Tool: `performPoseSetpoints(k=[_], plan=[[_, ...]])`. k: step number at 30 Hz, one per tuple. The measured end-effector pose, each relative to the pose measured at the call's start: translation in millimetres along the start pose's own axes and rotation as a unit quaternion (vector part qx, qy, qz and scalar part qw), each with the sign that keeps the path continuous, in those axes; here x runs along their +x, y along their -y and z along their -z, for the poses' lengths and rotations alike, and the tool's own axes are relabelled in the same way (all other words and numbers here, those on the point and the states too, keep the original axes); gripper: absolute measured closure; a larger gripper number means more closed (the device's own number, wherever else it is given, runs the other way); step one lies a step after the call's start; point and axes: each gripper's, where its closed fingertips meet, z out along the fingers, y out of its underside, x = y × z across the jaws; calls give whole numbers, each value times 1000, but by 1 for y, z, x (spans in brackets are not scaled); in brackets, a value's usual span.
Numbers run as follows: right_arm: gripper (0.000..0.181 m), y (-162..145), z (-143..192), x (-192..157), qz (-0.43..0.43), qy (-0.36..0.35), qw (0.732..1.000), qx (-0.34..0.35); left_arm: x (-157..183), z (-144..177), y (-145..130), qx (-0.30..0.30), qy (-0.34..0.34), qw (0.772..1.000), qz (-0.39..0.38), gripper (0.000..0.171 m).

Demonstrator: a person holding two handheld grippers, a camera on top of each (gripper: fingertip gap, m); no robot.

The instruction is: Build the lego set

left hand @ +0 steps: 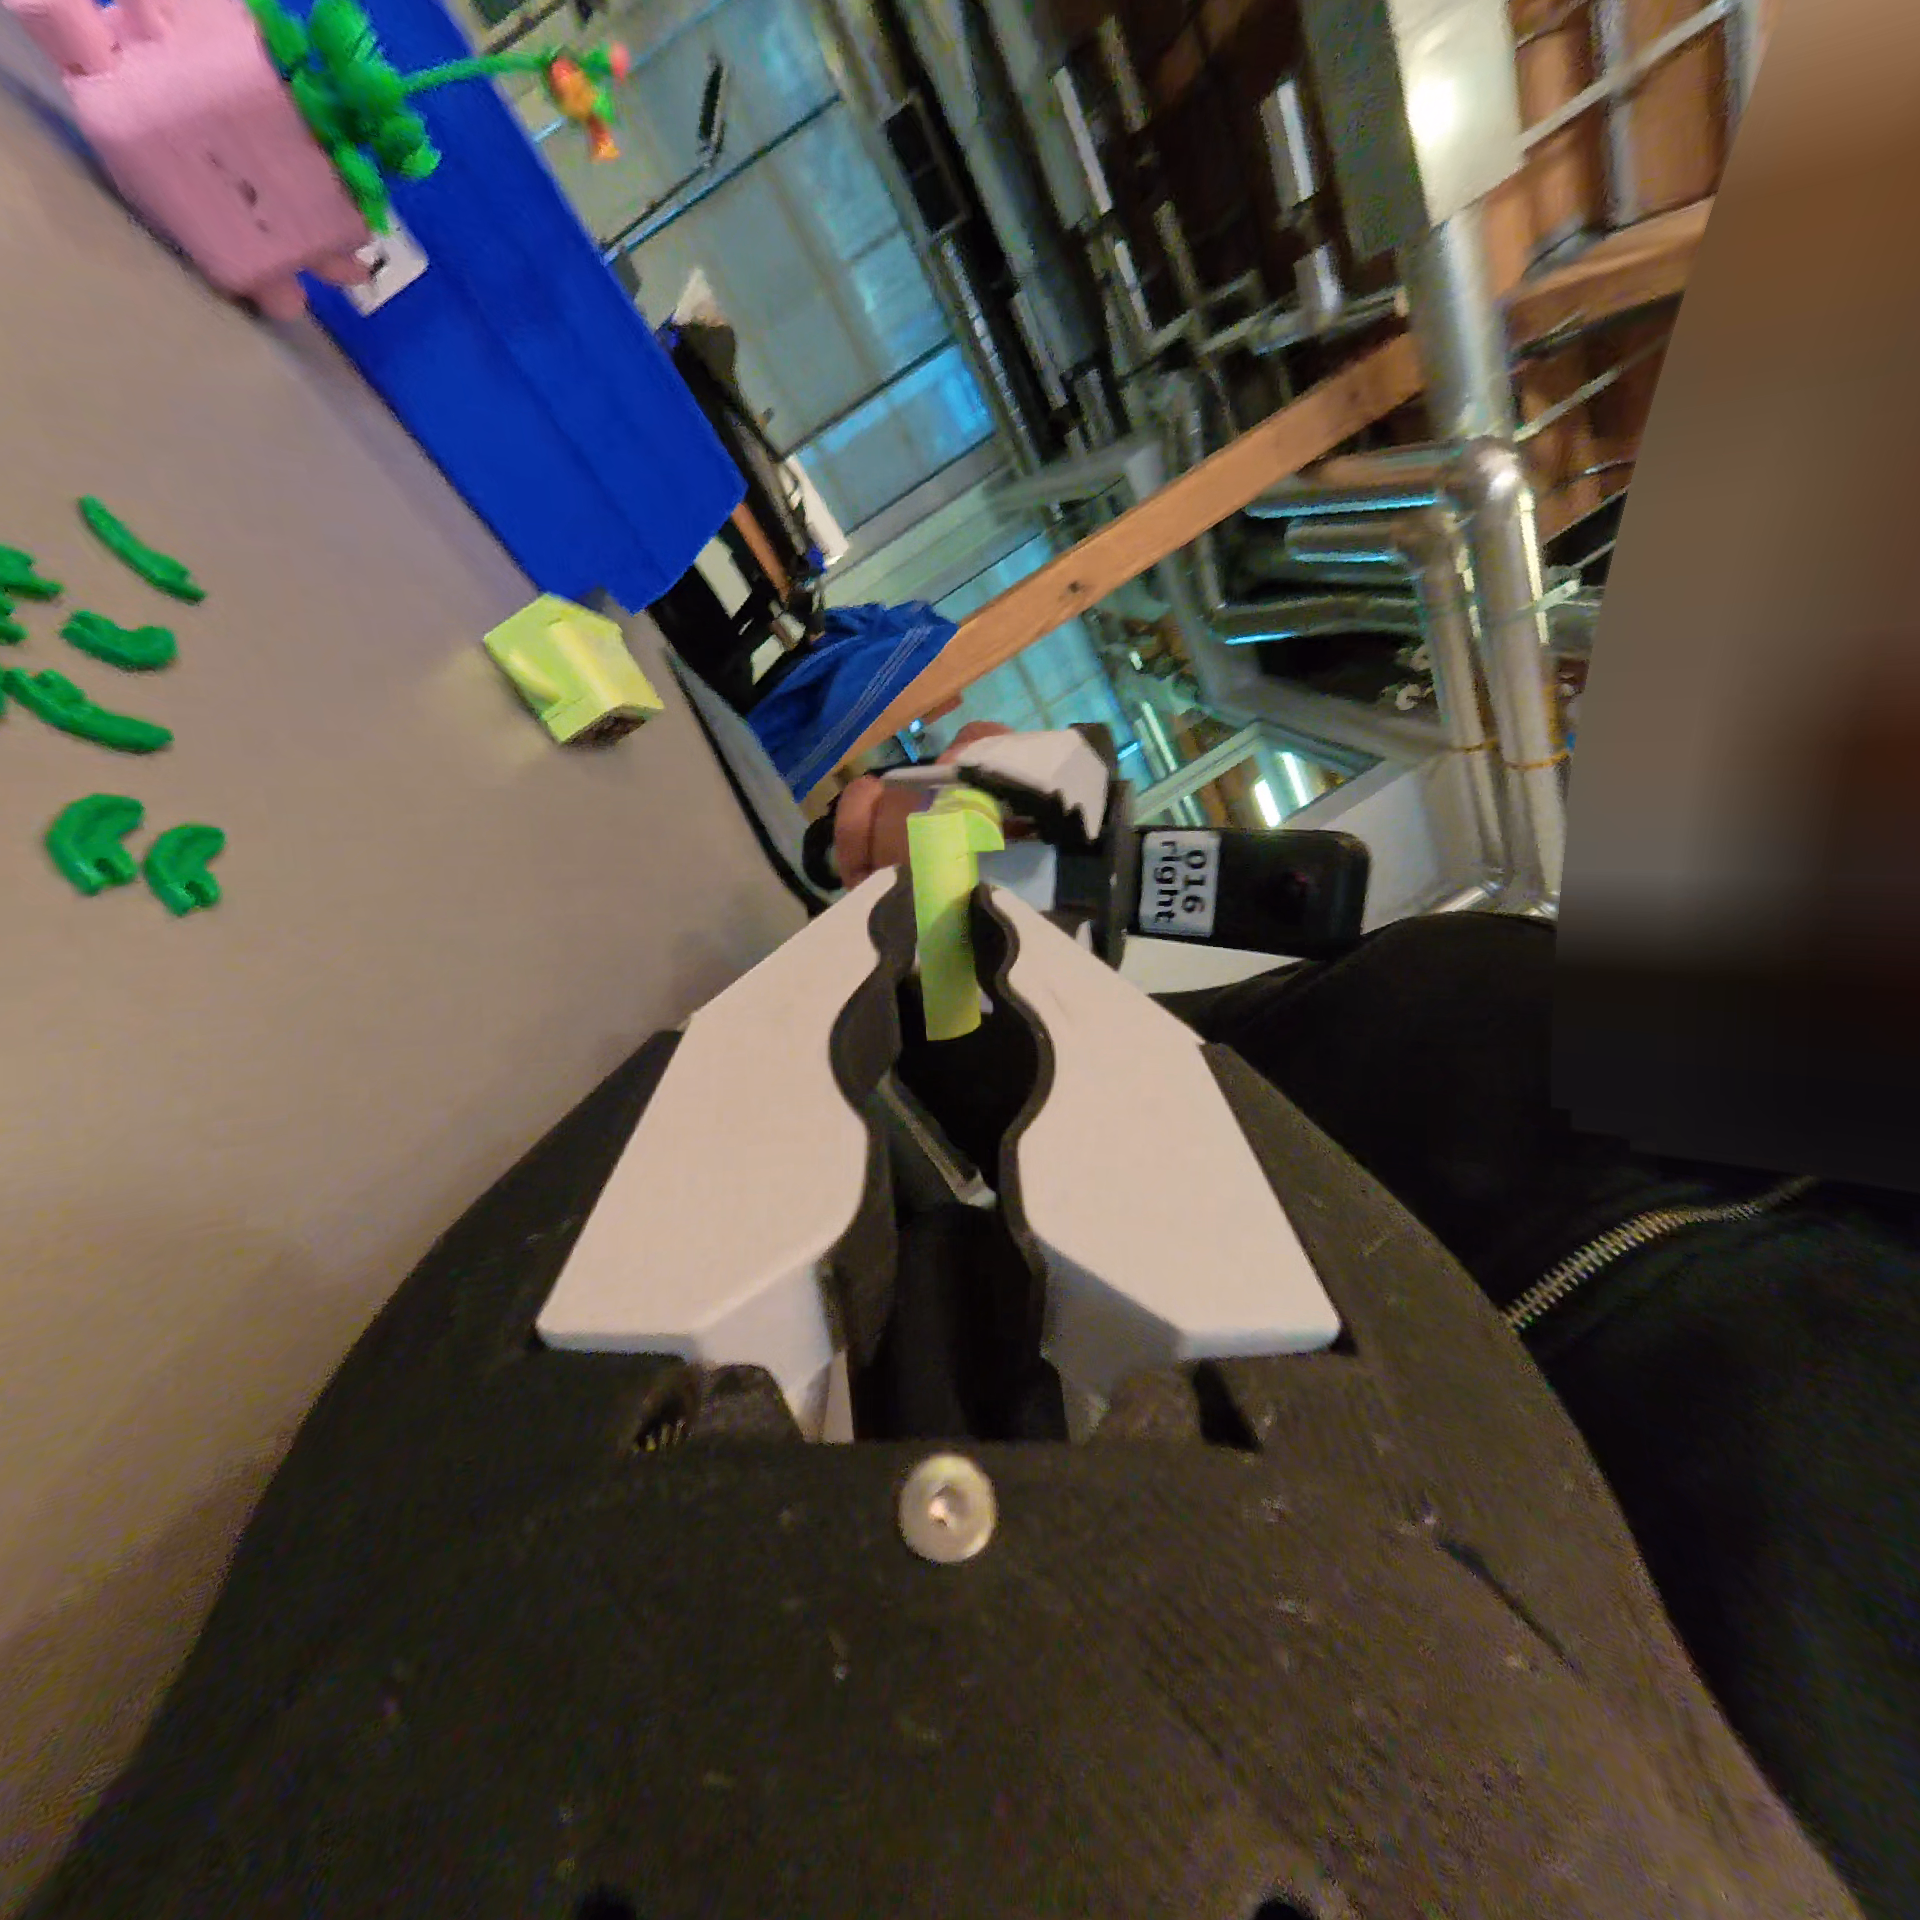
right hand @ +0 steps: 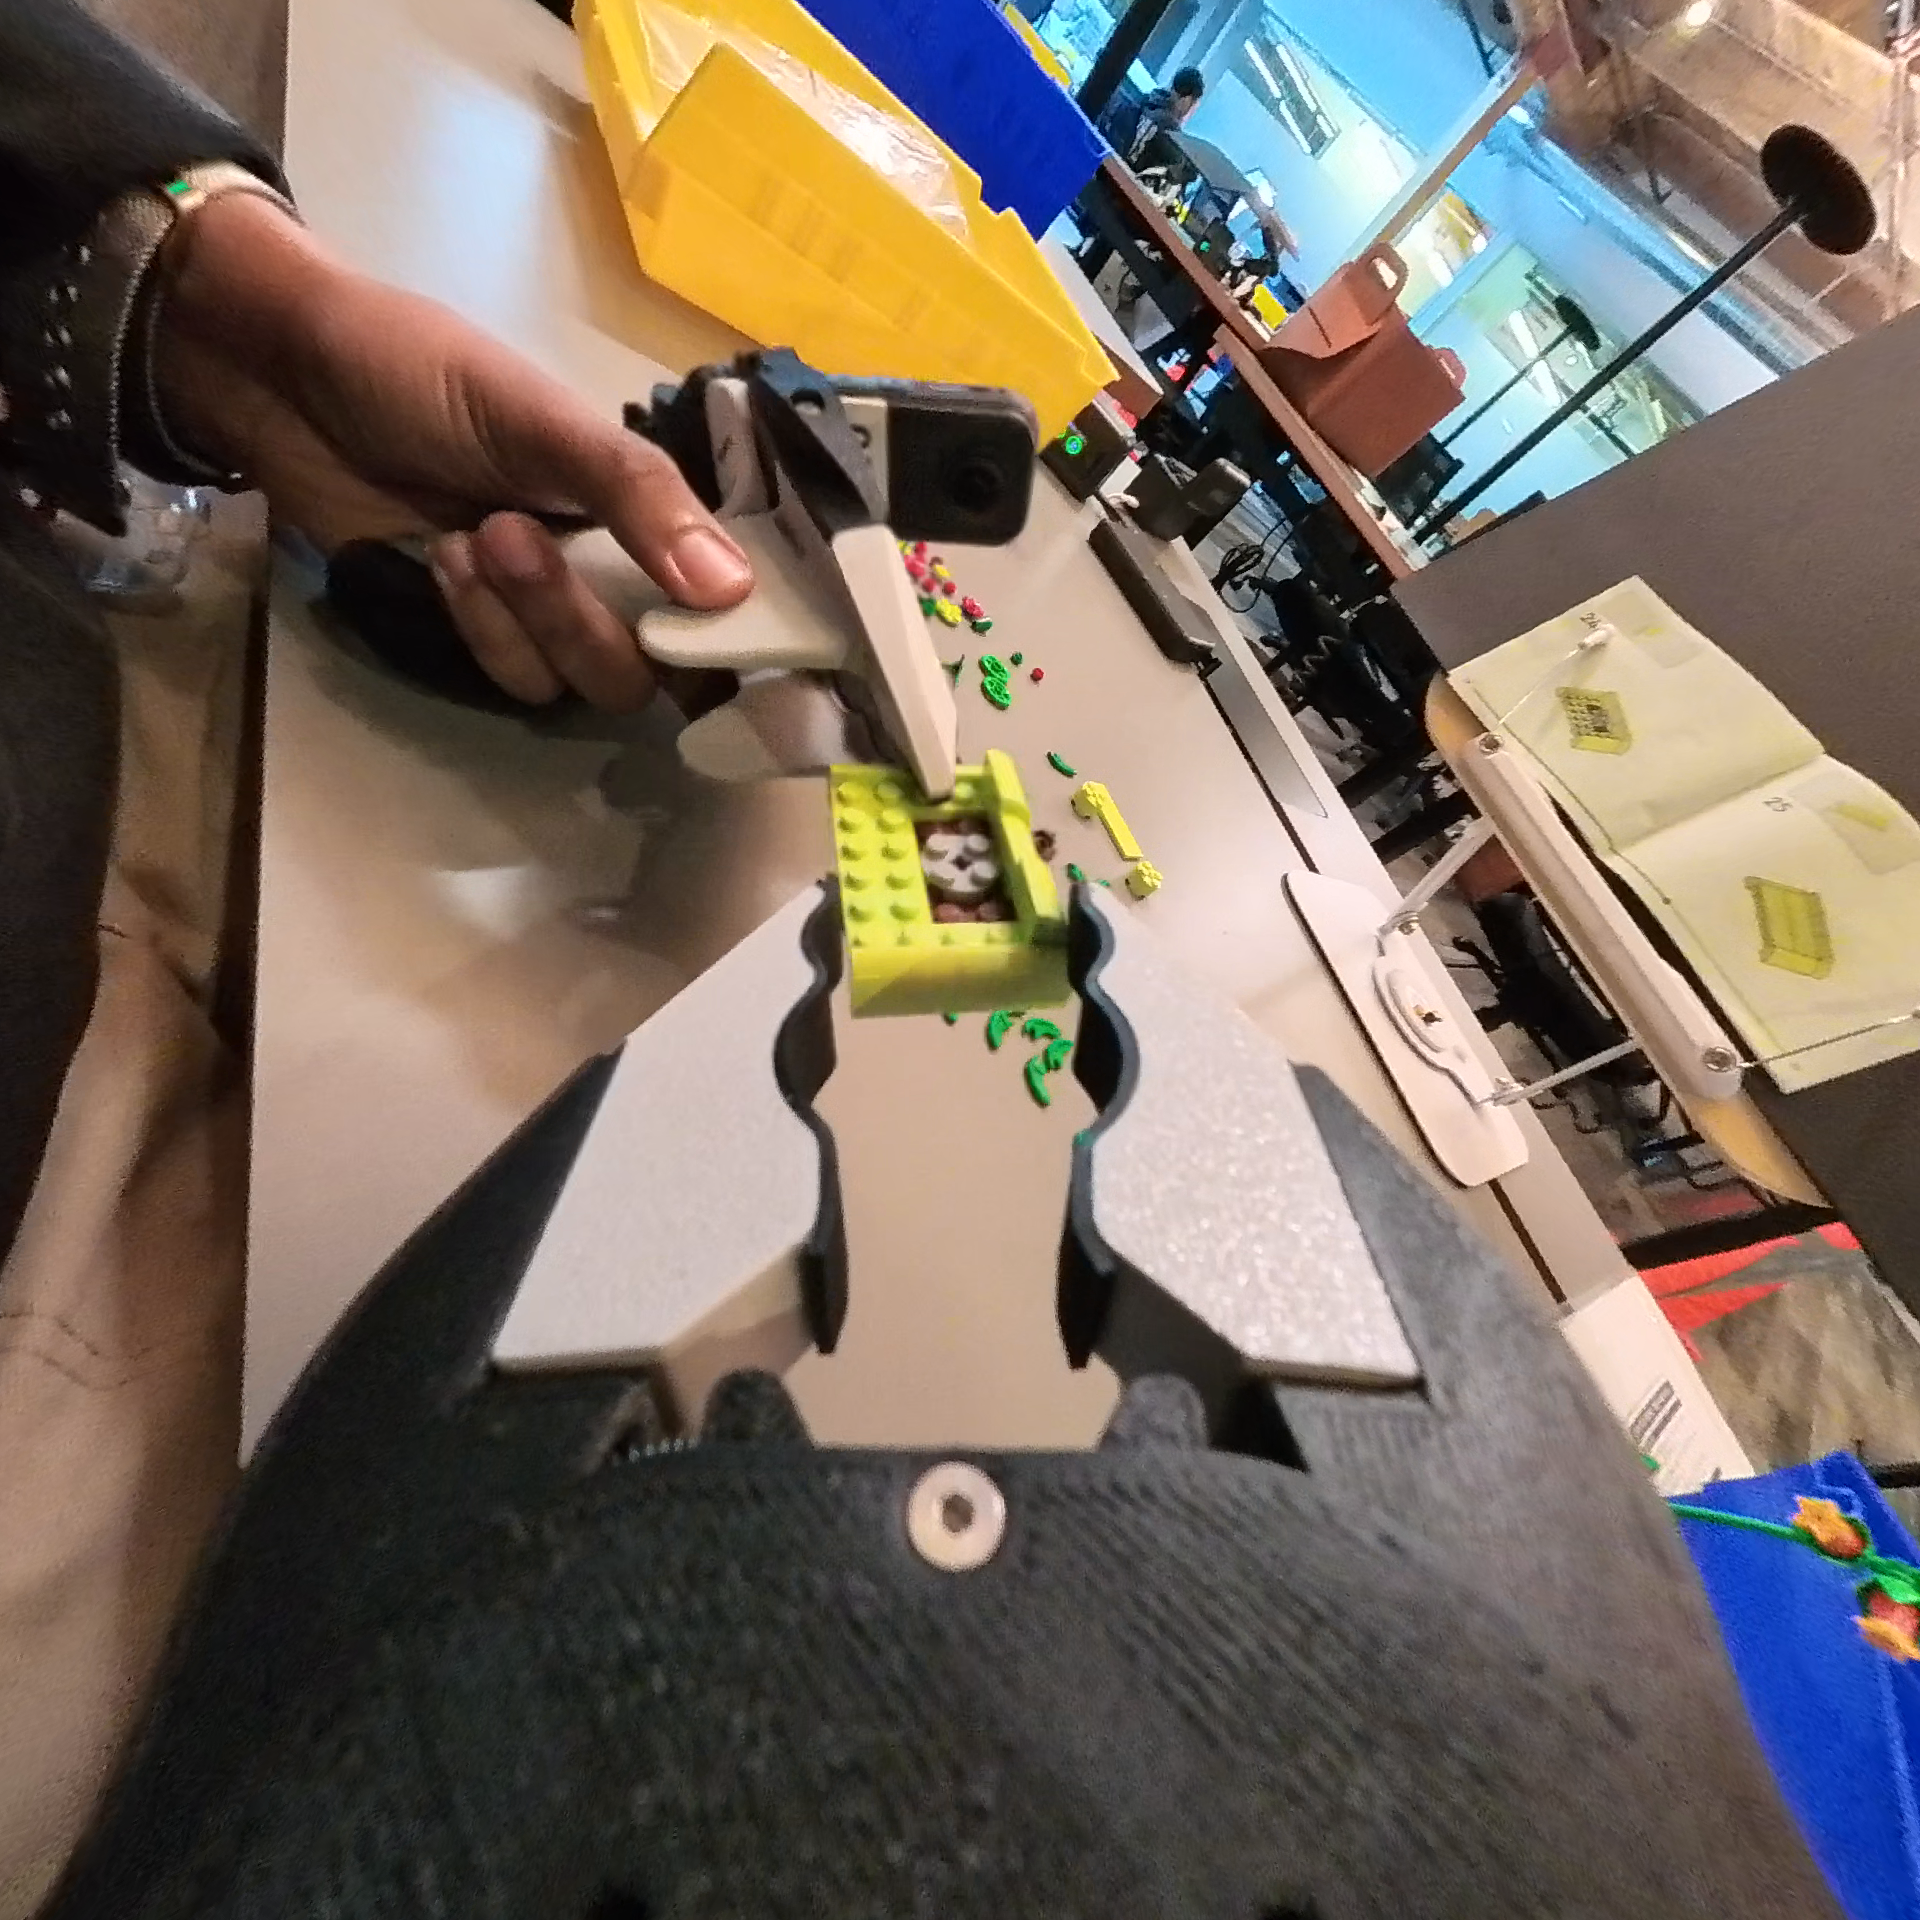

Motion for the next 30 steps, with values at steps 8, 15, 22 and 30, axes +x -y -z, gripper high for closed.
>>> performPoseSetpoints(k=[8,15,22,30], plan=[[121,22,13,23,-331,62,931,142,33,7,6,38,-14,982,-182,165],[131,30,9,10,-380,137,904,140,37,-1,-5,9,2,968,-251,166],[160,33,11,12,-376,143,902,159,37,-4,-8,4,-3,969,-248,166],[153,29,11,8,-350,142,917,127,37,-3,-7,7,3,965,-262,166]])
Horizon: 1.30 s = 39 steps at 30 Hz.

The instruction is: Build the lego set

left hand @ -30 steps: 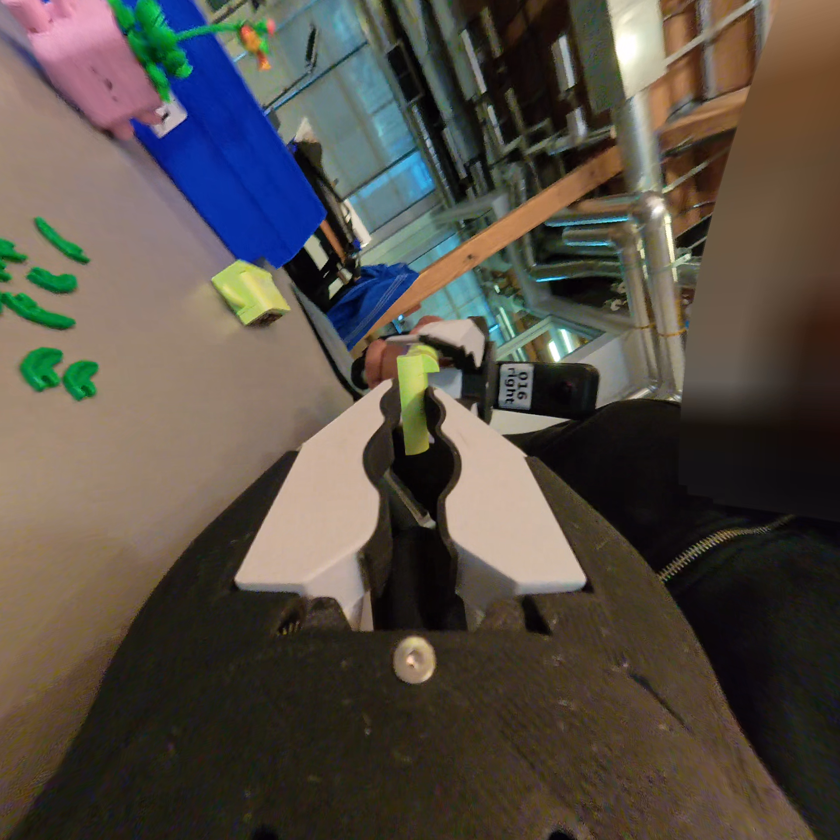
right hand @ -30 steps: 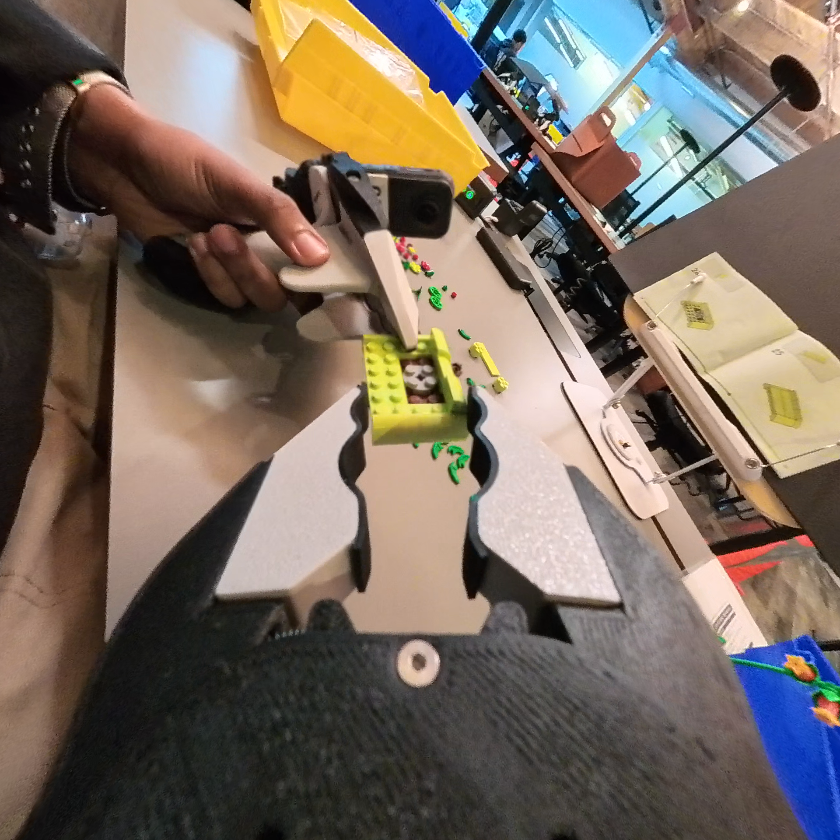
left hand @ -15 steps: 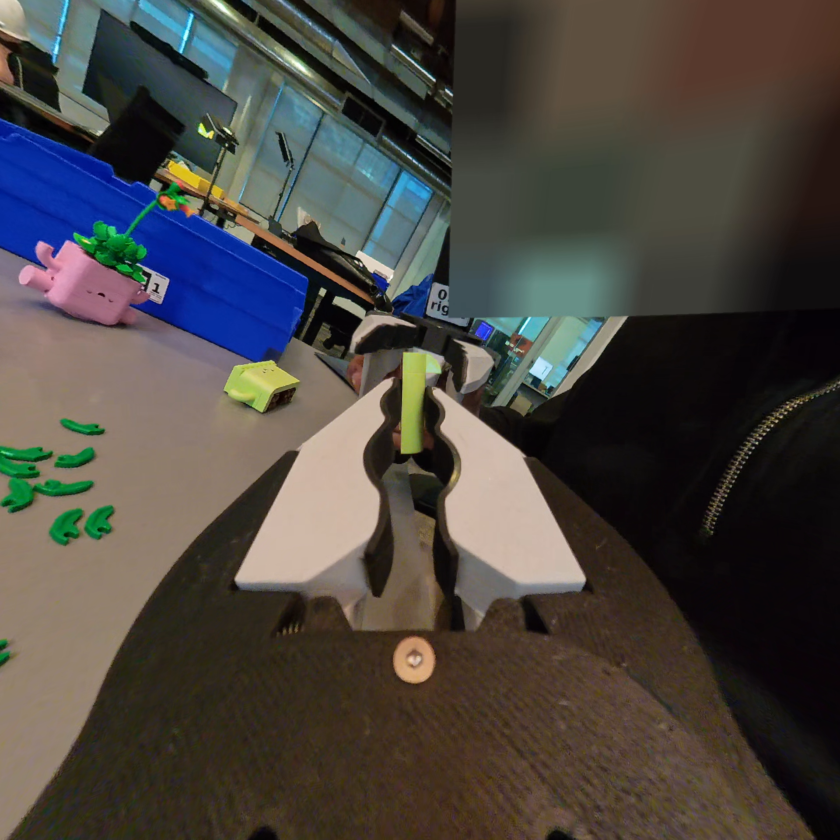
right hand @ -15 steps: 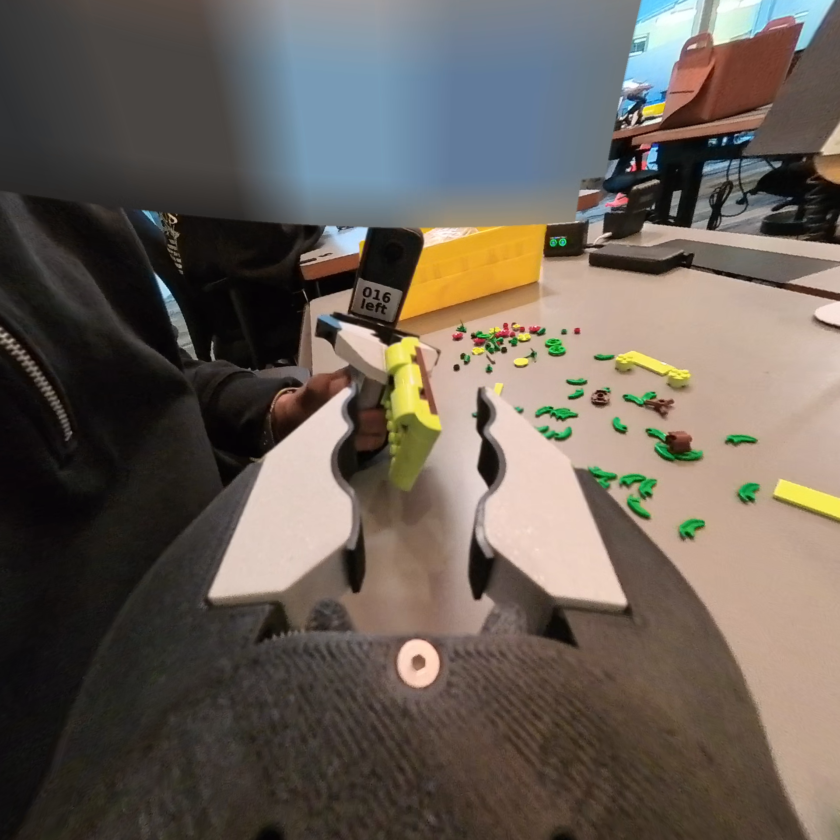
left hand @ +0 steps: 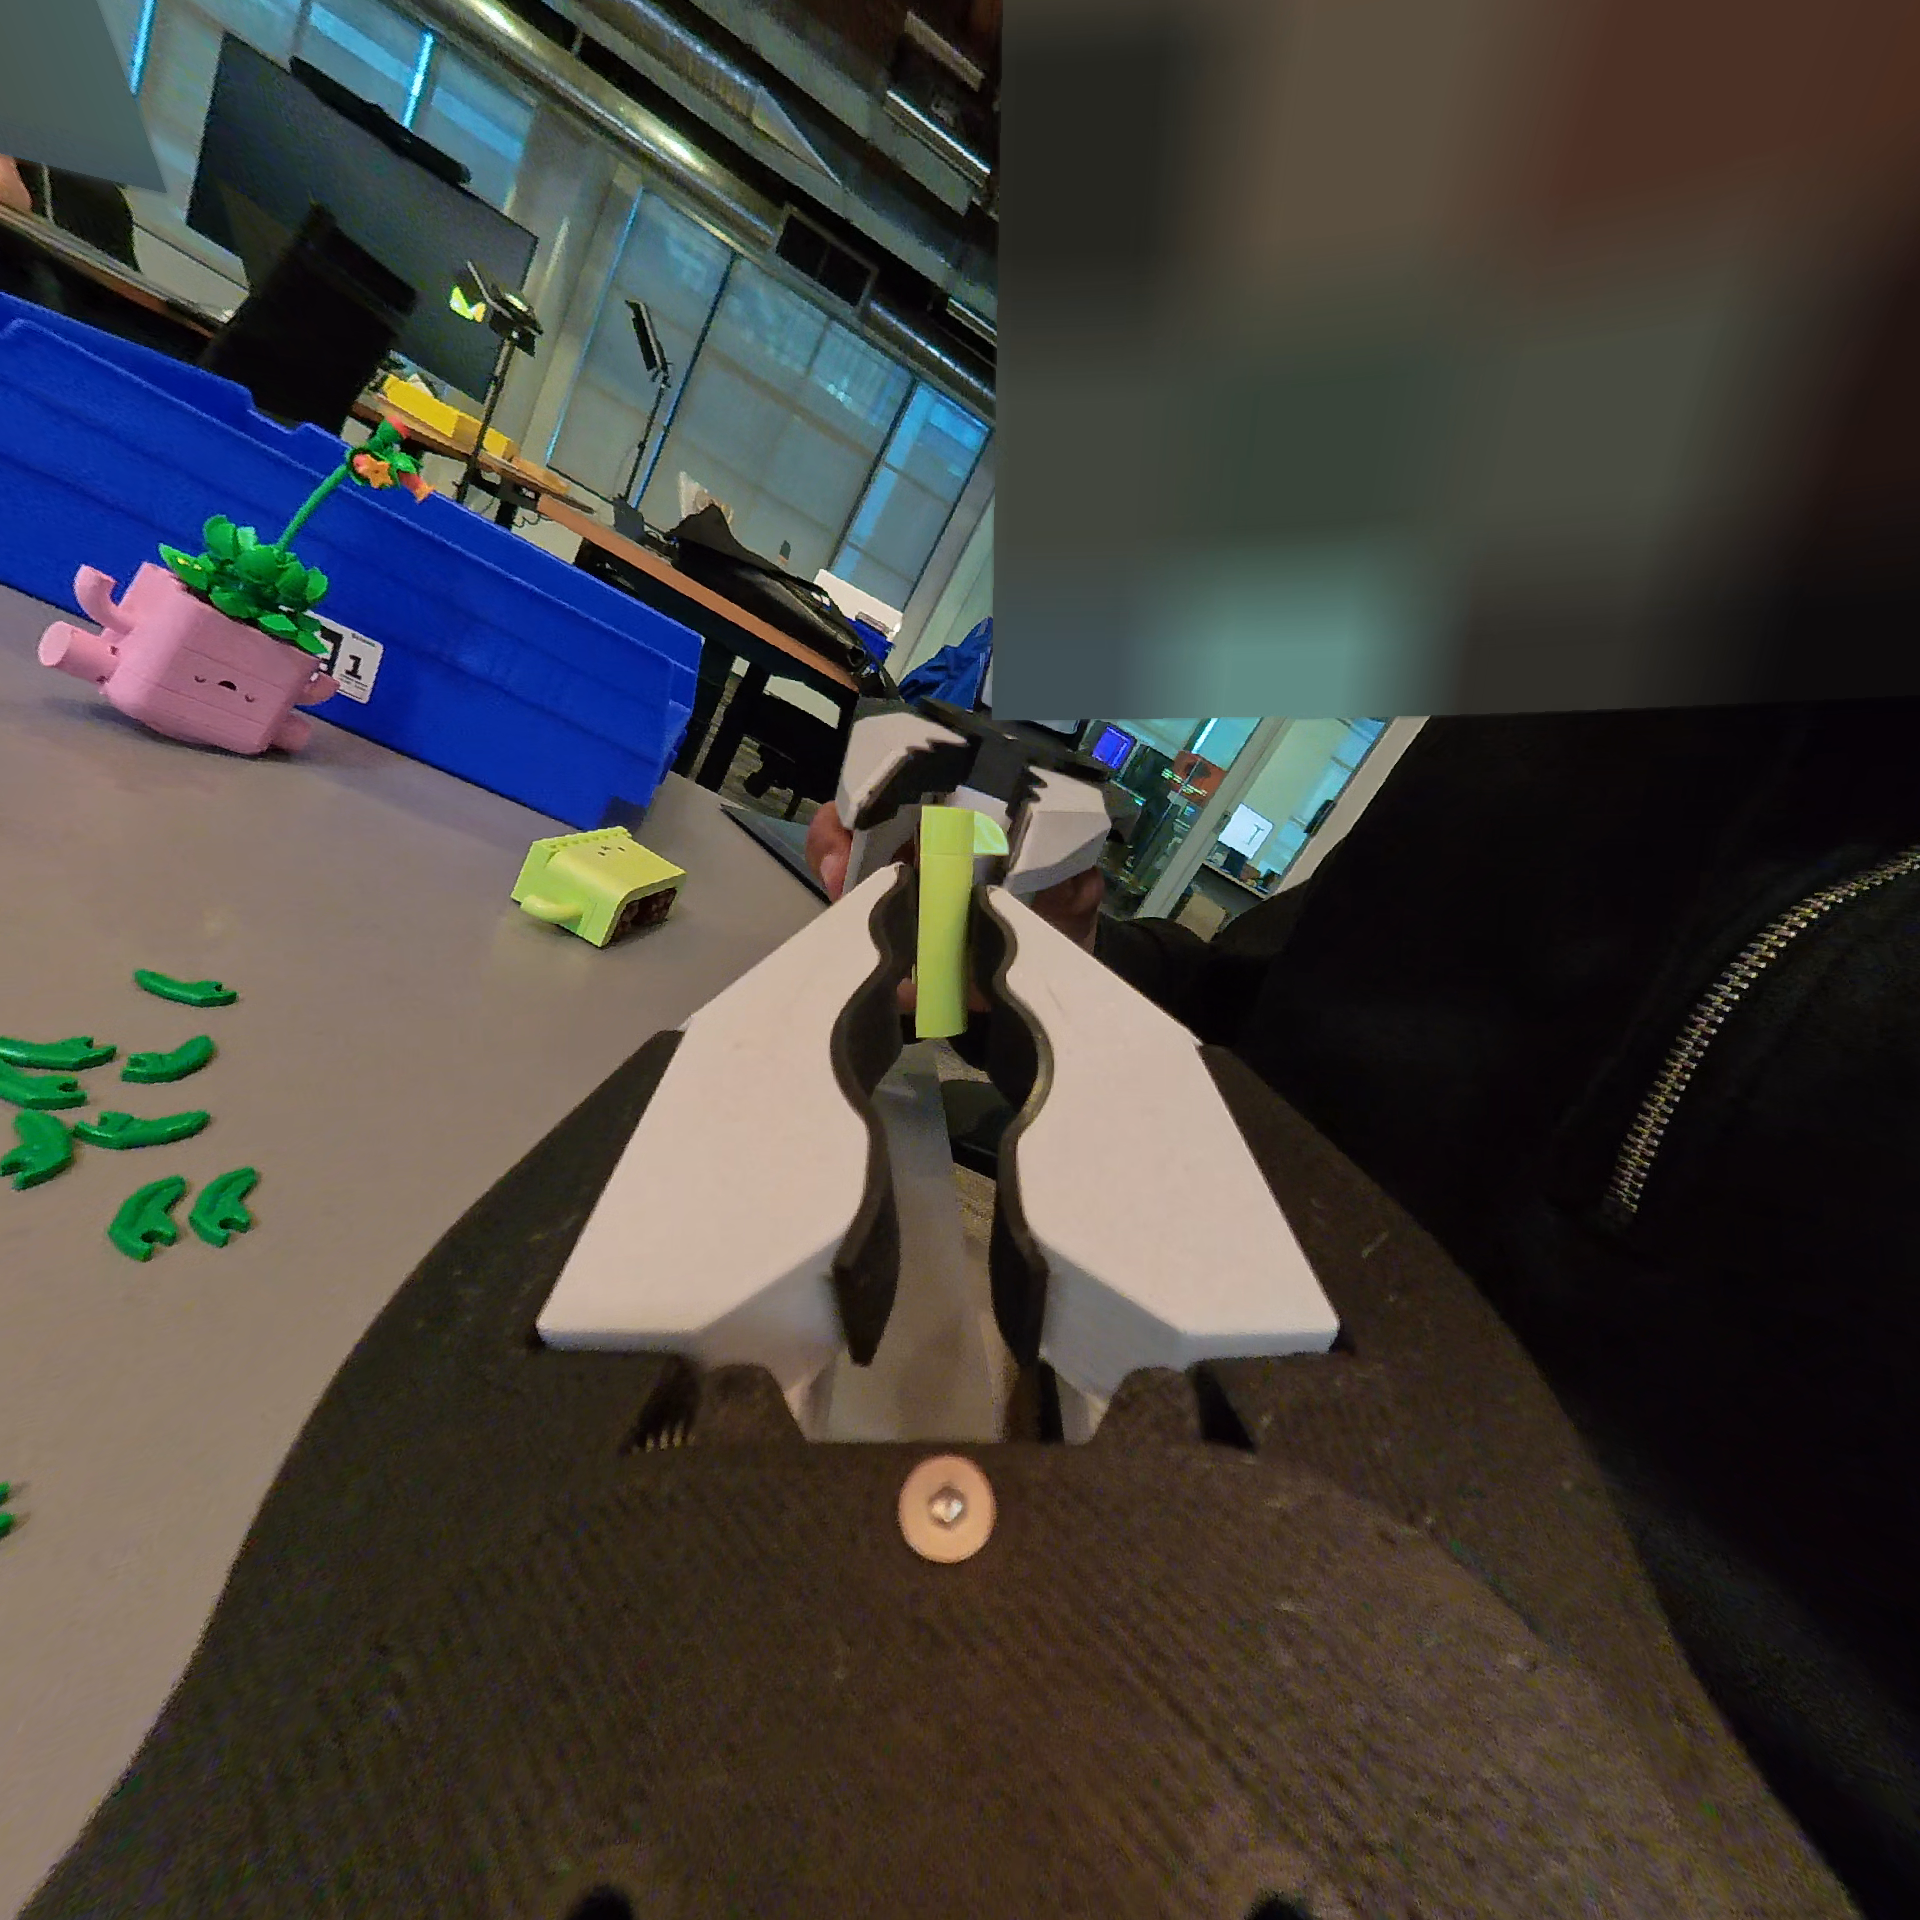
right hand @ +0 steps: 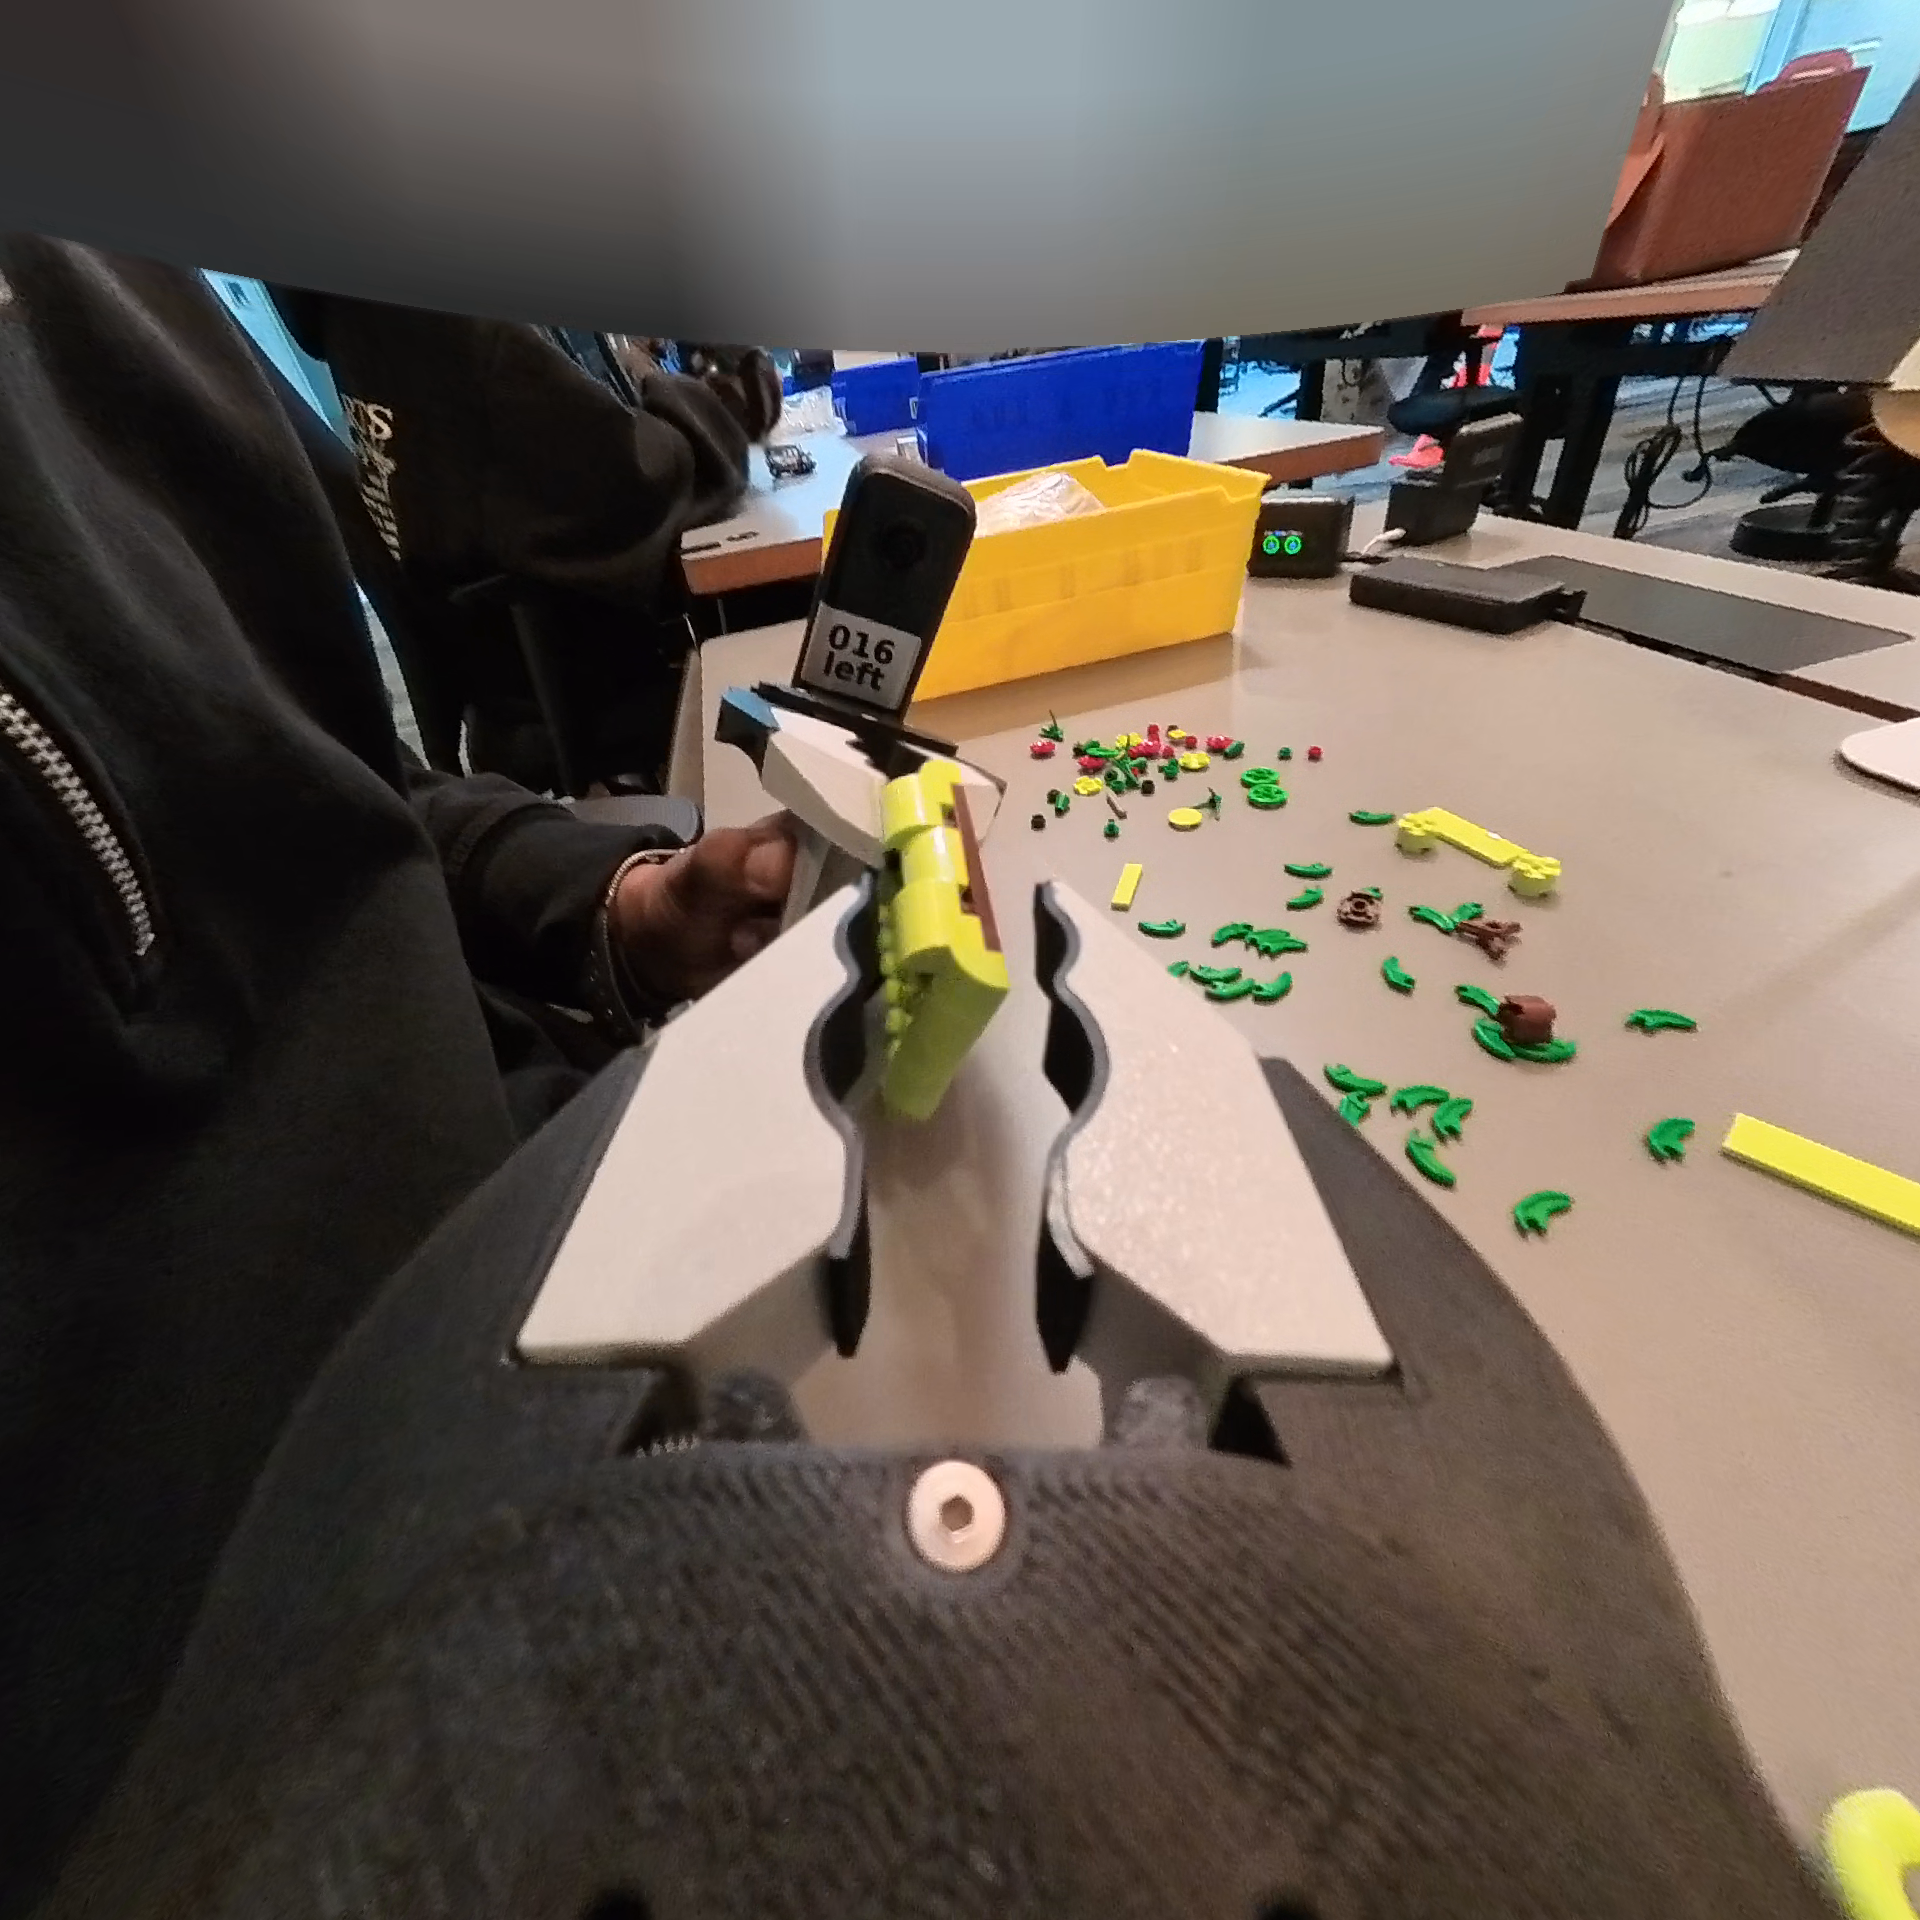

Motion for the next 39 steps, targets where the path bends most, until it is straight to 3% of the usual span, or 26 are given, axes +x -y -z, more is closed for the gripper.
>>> performPoseSetpoints(k=[3,7,12,17,22,39], plan=[[151,-3,3,0,7,-5,1000,-19,-1,0,-2,-14,11,1000,-17,165],[152,-12,10,-4,27,10,994,-107,-5,0,-16,-82,29,995,-52,165],[152,-32,13,-9,55,55,972,-224,-3,-5,-33,-151,27,985,-81,165],[159,-42,10,-11,66,91,954,-276,-4,-5,-43,-176,29,980,-86,165],[168,-46,9,-14,72,121,941,-308,-6,-4,-44,-180,26,980,-79,165],[170,-47,7,-11,66,148,931,-326,-9,-2,-43,-177,28,981,-70,165]])
